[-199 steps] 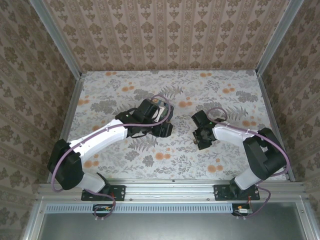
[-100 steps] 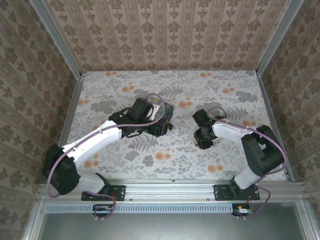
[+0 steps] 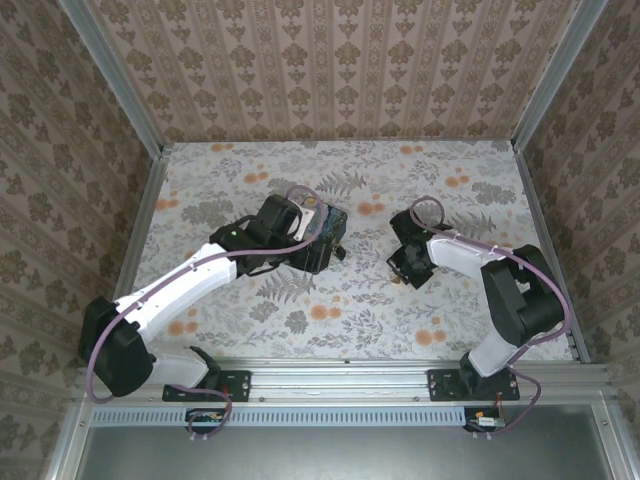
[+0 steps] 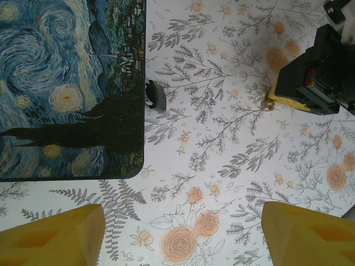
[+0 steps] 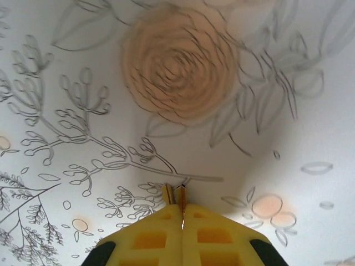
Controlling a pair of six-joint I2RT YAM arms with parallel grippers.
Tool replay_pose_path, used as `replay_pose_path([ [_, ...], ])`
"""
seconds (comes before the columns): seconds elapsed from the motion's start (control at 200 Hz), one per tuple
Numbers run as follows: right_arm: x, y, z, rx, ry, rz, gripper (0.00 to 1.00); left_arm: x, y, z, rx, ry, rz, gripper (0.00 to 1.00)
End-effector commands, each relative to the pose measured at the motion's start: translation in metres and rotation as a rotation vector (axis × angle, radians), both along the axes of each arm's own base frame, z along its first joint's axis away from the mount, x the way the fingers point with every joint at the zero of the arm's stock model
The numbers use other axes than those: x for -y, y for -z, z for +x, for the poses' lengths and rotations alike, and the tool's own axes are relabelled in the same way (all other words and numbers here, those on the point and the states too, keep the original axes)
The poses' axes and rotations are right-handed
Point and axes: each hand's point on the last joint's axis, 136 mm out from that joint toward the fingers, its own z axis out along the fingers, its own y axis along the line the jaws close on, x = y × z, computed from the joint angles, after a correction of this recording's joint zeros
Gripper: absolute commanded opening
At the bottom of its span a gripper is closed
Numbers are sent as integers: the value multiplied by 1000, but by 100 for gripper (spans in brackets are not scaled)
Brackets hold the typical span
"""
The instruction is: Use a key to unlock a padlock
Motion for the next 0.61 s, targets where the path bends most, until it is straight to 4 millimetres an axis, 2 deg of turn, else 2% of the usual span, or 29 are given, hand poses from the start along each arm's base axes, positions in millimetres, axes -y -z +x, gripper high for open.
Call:
replay_pose_path([
  [0.0,5,-14,14,70,-176,-67,0,-1,-7,3,16,0,10,76],
  [0.25,-8,-48,25,167,-400,-54,0,20,-8,3,5,34,10,76],
  [0.45,0,-59,14,159,-472,-77,0,37,-8,5,-7,47,-3,76],
  [0.535,-8,-62,14,196,-517,-40,0,39,-9,8,-5,46,-6,76],
  [0.6,-19,-74,18,248,-587,-8,0,41,-11,10,-13,47,-20,76],
])
